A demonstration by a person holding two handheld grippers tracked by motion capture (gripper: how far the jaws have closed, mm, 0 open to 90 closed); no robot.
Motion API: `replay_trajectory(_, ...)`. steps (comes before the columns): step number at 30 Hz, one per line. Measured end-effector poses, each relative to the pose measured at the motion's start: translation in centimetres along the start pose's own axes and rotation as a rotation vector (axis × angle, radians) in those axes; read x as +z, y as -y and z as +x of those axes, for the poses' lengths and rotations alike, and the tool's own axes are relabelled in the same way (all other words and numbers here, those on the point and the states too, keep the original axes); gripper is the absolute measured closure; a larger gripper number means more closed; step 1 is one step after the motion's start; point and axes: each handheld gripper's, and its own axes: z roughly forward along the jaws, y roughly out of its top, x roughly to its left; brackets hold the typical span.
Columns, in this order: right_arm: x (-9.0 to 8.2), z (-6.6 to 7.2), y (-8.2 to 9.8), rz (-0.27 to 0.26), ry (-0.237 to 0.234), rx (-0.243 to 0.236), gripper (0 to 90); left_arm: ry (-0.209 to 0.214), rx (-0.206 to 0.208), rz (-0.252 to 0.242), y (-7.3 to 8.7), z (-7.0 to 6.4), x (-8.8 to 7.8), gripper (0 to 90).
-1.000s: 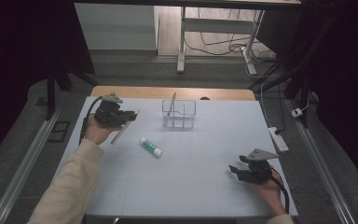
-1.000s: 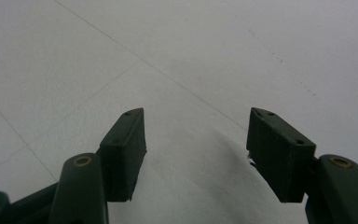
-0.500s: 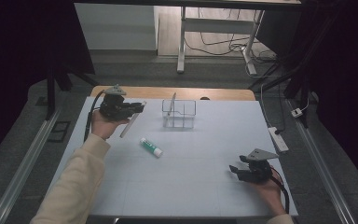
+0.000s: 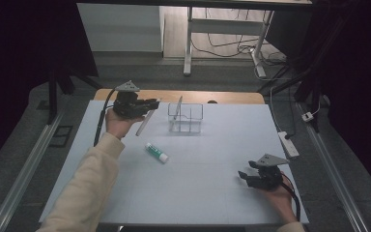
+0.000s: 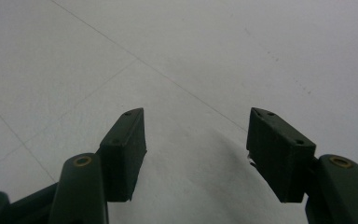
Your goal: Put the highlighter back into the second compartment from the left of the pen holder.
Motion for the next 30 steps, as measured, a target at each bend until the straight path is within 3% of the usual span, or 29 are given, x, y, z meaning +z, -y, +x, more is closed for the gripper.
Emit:
replay_trajectory(13,0.0,-0.1,0.1,0.003,-0.002,0.0,36.7,0.027,-0.015,-0.026,-1.1,-0.5,1.7,78.5)
replay_trajectory(30,0.0,-0.2,0.3,-0.001,-0.005,0.01,36.6,0.063,0.006,-0.047,-3.8,-1.4,5.1,78.5)
